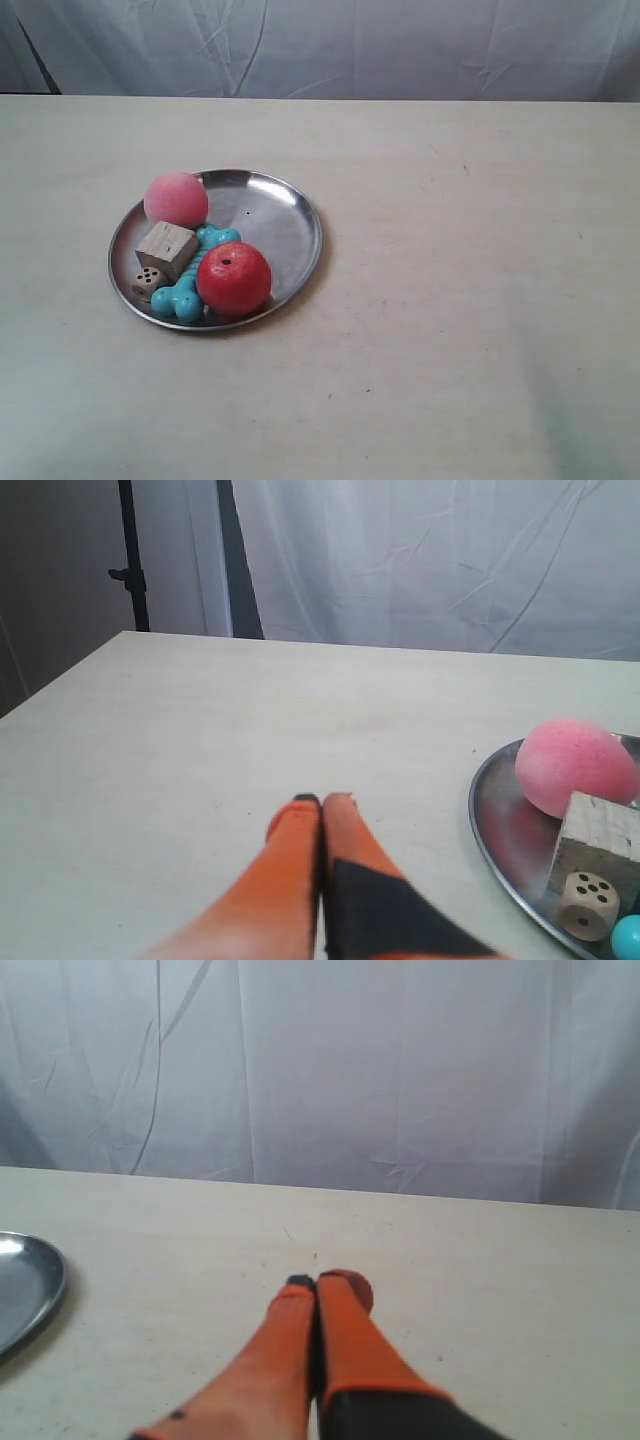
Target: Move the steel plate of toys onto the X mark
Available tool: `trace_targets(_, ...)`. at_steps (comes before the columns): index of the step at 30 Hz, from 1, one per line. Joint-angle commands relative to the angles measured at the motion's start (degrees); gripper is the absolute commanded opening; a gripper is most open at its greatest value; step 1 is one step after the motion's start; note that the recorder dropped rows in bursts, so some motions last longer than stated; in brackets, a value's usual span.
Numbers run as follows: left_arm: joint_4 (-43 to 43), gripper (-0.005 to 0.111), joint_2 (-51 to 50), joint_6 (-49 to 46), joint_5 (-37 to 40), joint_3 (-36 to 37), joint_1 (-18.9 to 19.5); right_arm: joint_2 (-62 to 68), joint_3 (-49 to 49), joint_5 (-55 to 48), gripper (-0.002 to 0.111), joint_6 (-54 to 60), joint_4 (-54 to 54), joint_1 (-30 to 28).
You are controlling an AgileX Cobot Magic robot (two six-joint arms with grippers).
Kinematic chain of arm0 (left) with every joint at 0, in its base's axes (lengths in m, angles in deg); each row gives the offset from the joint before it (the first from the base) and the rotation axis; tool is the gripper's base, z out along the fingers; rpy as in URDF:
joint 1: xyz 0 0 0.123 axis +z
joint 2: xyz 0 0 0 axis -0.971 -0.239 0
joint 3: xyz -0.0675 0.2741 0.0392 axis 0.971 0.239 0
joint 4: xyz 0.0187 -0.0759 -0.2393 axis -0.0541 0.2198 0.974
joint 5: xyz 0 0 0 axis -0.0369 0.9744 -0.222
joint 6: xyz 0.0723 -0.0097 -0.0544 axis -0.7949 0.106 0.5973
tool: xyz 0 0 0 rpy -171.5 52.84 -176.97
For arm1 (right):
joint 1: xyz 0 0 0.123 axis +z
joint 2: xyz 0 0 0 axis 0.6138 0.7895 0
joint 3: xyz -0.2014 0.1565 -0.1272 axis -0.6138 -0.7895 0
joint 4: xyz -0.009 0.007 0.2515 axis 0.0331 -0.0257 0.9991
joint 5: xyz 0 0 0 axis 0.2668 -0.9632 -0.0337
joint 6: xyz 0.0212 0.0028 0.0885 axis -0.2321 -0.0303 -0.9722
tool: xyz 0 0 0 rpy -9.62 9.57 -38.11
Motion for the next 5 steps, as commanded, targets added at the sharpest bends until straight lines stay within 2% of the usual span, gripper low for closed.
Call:
trace_targets(1, 0.6, 0.000, 0.5, 0.8, -0.5, 0.3, -0.3, -0.4, -0.1, -0.1, 0.000, 0.0, 0.1, -0.2)
trace_targets(5, 0.6, 0.000, 0.5, 0.8, 0.1, 0.3, -0.3, -0.4, -0.1, -0.1, 0.000, 0.0, 0.1, -0.2)
